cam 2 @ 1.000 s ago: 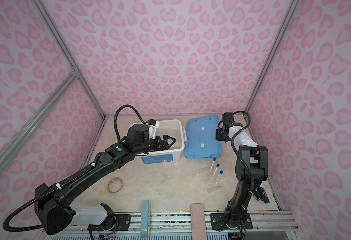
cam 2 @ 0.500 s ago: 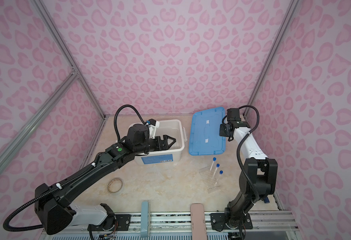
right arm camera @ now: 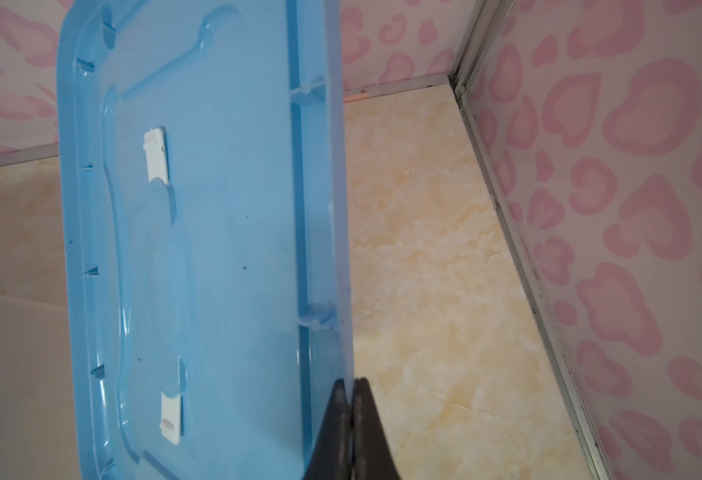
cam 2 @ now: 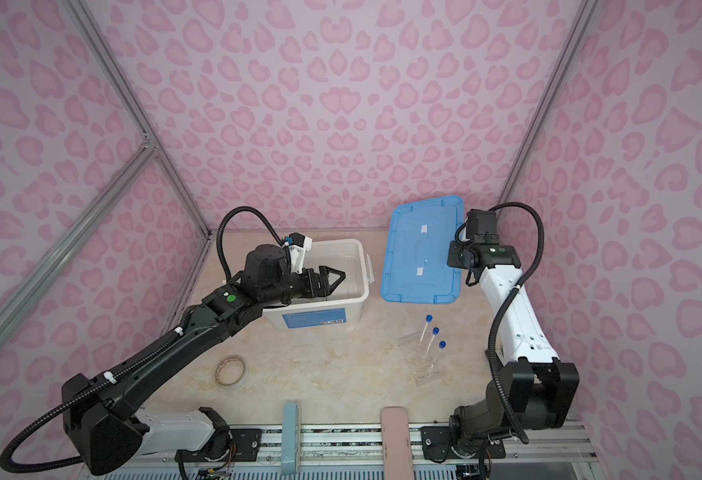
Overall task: Organize the chemistry lab equipment
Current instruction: 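Lift the blue lid upright with the right gripper toward the left gripper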
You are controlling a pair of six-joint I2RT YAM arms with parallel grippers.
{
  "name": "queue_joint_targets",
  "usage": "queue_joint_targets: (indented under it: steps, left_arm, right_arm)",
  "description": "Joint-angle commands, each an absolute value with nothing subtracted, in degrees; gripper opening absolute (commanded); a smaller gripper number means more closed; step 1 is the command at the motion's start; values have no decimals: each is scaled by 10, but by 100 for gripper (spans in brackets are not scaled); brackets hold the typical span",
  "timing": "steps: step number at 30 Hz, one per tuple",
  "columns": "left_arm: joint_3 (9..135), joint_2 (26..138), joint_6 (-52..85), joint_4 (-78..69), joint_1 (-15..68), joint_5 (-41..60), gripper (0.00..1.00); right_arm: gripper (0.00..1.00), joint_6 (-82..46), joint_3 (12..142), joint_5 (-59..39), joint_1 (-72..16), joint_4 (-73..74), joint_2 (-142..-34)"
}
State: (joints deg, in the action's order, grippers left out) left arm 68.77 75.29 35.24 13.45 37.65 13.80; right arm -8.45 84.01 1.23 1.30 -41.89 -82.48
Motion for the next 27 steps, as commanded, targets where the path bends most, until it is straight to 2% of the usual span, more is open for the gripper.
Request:
queue_joint_targets:
  steps: [1,5,16,24,27]
  left_arm:
    - [692,742,328,90,372,143,97]
    - [642,747,317,-27,365,203,98]
    - [609,798,326,-214,362,278,99]
    - [619,798,317,-235,362,285,100]
    - [617,792,320,-229,360,288,97]
  right_arm:
    - [0,-94,842,24,8,-416,-798]
    - [0,-98,846,12,-8,-426,-760]
    - [0,-116,898,-6,-78,-463,-679]
    - [0,-159,865,-95,-111,-406,-656]
    - [0,-171,839,-113,-117,-381,-655]
